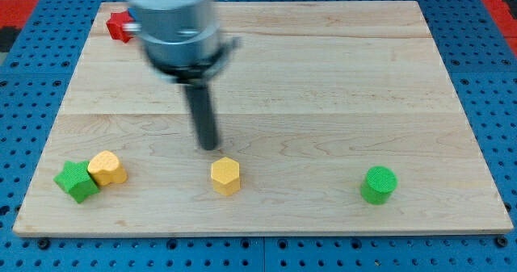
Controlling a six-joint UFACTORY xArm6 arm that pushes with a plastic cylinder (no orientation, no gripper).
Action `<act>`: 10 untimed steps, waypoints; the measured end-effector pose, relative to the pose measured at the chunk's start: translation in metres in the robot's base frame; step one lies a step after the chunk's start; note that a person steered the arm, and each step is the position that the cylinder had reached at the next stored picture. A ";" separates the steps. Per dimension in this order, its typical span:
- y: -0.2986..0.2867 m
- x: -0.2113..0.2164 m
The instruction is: Push the green circle into the yellow hexagon
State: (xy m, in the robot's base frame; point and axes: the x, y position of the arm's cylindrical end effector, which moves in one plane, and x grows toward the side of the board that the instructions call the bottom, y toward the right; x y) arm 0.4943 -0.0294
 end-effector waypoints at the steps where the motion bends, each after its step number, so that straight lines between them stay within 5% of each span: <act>1: 0.052 0.038; 3: -0.084 0.052; 6: 0.200 0.010; 7: 0.252 0.053; 9: 0.125 0.086; 10: 0.169 0.077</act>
State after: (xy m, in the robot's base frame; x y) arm 0.5714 0.1391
